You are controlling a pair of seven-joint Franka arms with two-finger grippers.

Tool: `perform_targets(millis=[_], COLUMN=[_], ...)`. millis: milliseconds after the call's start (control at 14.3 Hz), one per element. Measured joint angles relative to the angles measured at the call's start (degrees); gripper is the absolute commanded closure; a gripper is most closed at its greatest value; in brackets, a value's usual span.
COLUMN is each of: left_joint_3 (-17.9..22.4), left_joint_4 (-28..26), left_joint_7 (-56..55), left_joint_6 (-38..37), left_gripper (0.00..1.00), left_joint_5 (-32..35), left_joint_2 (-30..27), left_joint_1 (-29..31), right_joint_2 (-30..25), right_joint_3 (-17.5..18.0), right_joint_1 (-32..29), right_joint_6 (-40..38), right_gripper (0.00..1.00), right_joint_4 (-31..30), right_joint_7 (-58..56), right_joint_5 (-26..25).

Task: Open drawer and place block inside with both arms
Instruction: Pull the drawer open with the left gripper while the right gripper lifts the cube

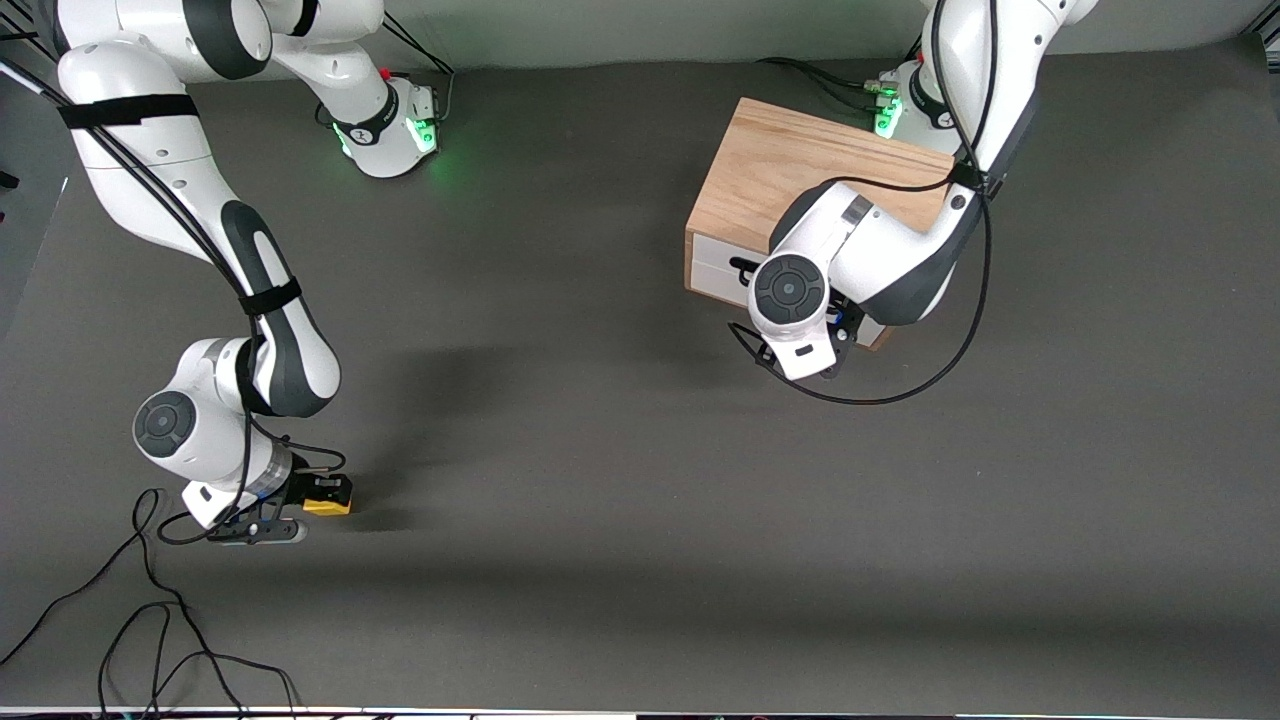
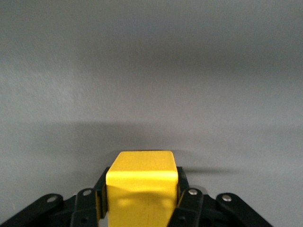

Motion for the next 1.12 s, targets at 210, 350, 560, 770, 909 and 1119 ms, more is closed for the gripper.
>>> perform_targets(millis=[210,350,560,770,909,1119], left_joint_3=[0.03,0.09,0.18,0.16,0.15,0.11], left_joint_4=[1.50,3.26,5.40,5.92,7.15,9.75], left_joint_7=[0.00,0.00,0.00,-0.42,-0.90,-0.95], left_joint_6=[0.03,0.03,-0.25,0.28,3.09,4.82], left_gripper=[0.00,0.00,0.00,0.00,0.00,0.00], left_joint_5=[0.01,0.01,0.02,0.70,1.85,2.55], left_joint_2=[0.33,1.39,3.09,3.30,3.88,5.55], left_joint_1=[0.00,0.01,0.04,0.03,0.03,0.00], right_joint_2=[-0.36,-1.17,-3.11,-3.96,-4.02,-5.07], right_joint_3=[0.00,0.02,0.05,0.06,0.10,0.28], right_joint_1=[0.01,0.03,0.03,0.03,0.05,0.14], right_joint_6=[-5.37,-11.57,-19.53,-26.91,-32.60,-41.48], right_gripper=[0.69,0.69,0.69,0.69,0.69,0.69], right_joint_4=[4.01,7.69,12.43,17.34,21.77,28.11], right_joint_7=[0.00,0.01,0.01,0.03,0.03,0.04], right_joint_5=[0.00,0.01,0.09,1.55,2.54,2.86])
